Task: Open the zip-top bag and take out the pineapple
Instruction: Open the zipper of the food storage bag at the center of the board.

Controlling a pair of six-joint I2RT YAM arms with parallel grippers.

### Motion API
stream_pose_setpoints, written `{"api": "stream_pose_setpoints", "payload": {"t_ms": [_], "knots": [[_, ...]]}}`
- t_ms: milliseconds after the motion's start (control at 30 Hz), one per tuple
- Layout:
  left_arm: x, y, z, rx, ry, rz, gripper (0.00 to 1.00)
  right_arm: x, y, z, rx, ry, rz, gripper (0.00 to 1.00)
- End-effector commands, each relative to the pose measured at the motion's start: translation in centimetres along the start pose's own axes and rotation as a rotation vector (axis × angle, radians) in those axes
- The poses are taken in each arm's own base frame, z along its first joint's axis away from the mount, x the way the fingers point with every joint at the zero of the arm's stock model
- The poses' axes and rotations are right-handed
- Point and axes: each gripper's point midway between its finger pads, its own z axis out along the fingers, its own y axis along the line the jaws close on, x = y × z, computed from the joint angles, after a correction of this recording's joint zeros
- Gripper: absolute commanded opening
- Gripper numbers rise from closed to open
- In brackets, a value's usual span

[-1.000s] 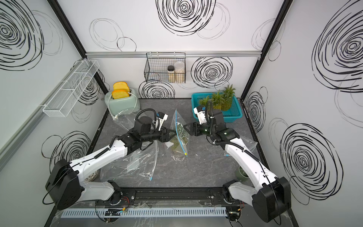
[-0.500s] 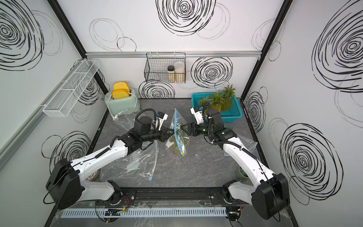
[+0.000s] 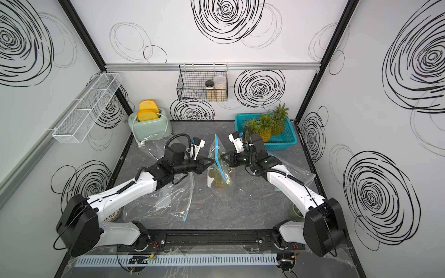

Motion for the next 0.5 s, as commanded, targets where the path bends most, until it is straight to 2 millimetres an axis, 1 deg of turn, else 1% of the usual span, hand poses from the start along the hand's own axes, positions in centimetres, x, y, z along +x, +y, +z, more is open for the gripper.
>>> {"api": "stream_pose_setpoints", "payload": {"t_ms": [0,133,267,367,467], "knots": [[-0.8,0.0,-1.3,-0.006,-0.047,0.032,0.0,0.0,-1.0,-1.6,0.001,-0.038,0.038,0.0],[-0.6,1.4,-3.3,-0.049,-0.07,0.031,0.0,-0.3,-2.5,-3.9,-0.006,-0.094,0.069,0.0],[0.1,3.4,-5.1,-0.09,-0.08,0.013,0.0,-0.3,-3.9,-5.9,-0.014,-0.143,0.091,0.0],[0.6,4.4,-5.8,-0.109,-0.084,-0.006,0.0,-0.2,-4.6,-6.7,-0.018,-0.155,0.107,0.0],[0.6,4.6,-6.0,-0.113,-0.09,-0.009,0.0,-0.3,-5.0,-7.2,-0.017,-0.166,0.116,0.0]]}}
